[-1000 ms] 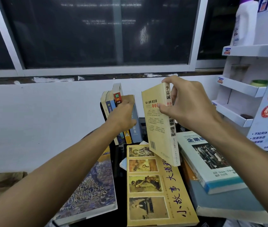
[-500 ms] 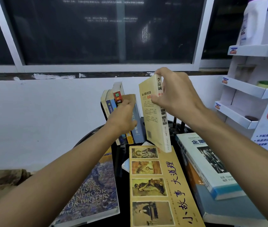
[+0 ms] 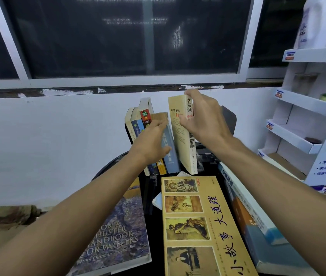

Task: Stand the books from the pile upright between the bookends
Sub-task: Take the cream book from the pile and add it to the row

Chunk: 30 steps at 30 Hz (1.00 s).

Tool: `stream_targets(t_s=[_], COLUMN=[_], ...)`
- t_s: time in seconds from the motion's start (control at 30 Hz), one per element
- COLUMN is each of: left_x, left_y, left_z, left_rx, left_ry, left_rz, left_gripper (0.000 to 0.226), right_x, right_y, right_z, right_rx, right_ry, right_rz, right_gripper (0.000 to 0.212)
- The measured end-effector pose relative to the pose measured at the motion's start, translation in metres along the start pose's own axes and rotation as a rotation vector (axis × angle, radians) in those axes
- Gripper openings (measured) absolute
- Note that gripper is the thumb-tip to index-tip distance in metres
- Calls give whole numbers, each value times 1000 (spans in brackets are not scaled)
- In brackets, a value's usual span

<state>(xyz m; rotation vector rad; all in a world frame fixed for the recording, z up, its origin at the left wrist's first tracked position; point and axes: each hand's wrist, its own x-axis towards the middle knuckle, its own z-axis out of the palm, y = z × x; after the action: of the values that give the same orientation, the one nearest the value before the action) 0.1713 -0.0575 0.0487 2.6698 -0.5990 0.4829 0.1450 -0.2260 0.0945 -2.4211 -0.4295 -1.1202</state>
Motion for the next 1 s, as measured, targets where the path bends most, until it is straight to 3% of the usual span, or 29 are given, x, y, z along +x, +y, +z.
stream_targets(t_s=[0.53,1.0], left_x=[-1,-3], left_y=[-5,-5], left_z=[4,4], left_rx=[-4,8], left_ry=[28,32], left_rz=[21,26], left_gripper=[89,88], right_x=[-13,-29], right_y=[33,49], right_z=[81,97], right_rx=[81,129], right_ry=[102,79], right_rz=[-26,26], right_gripper=[54,56])
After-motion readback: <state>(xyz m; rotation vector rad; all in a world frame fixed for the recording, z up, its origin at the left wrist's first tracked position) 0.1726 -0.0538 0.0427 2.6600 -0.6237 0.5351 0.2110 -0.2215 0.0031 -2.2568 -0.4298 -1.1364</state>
